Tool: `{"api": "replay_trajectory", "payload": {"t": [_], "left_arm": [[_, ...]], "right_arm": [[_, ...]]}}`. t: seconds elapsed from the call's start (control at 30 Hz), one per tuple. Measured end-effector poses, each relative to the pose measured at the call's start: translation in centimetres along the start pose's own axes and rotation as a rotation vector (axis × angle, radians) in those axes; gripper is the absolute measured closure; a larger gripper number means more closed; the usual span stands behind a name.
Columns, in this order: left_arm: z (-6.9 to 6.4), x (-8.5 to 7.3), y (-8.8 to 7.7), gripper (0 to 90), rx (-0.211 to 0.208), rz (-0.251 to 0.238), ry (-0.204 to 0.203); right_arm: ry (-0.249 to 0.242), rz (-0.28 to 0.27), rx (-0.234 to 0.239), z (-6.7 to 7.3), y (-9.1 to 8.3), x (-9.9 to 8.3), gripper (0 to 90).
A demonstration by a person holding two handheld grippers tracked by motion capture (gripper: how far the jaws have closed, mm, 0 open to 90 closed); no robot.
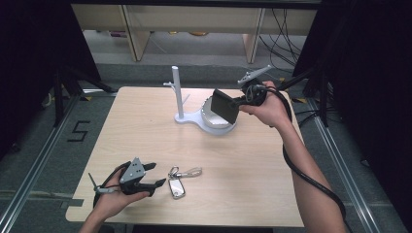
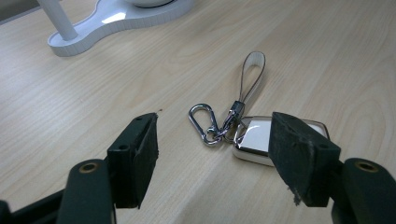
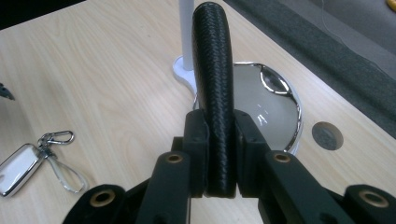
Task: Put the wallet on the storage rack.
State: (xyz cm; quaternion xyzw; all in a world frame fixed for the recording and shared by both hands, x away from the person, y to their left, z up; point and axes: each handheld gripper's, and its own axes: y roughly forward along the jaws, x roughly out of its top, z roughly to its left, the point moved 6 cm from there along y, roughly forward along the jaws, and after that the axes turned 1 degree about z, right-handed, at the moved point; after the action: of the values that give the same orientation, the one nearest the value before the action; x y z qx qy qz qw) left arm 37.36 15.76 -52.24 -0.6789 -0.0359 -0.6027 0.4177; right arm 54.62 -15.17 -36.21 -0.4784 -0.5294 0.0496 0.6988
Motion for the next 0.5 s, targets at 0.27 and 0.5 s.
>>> {"api": "replay_trajectory", "payload": {"t": [0.27, 0.5], "left_arm": [[0.0, -0.2, 0.1, 32.4, -0.006, -0.003, -0.011], [0.0, -0.3, 0.1, 32.2, 0.0, 0.008, -0.006]], "right_arm": [[0.015, -0.026, -0.023, -0.6, 0.8, 1.1, 78.5], [0.033, -0.02, -0.037, -1.2, 1.5, 1.1, 78.5]]}}
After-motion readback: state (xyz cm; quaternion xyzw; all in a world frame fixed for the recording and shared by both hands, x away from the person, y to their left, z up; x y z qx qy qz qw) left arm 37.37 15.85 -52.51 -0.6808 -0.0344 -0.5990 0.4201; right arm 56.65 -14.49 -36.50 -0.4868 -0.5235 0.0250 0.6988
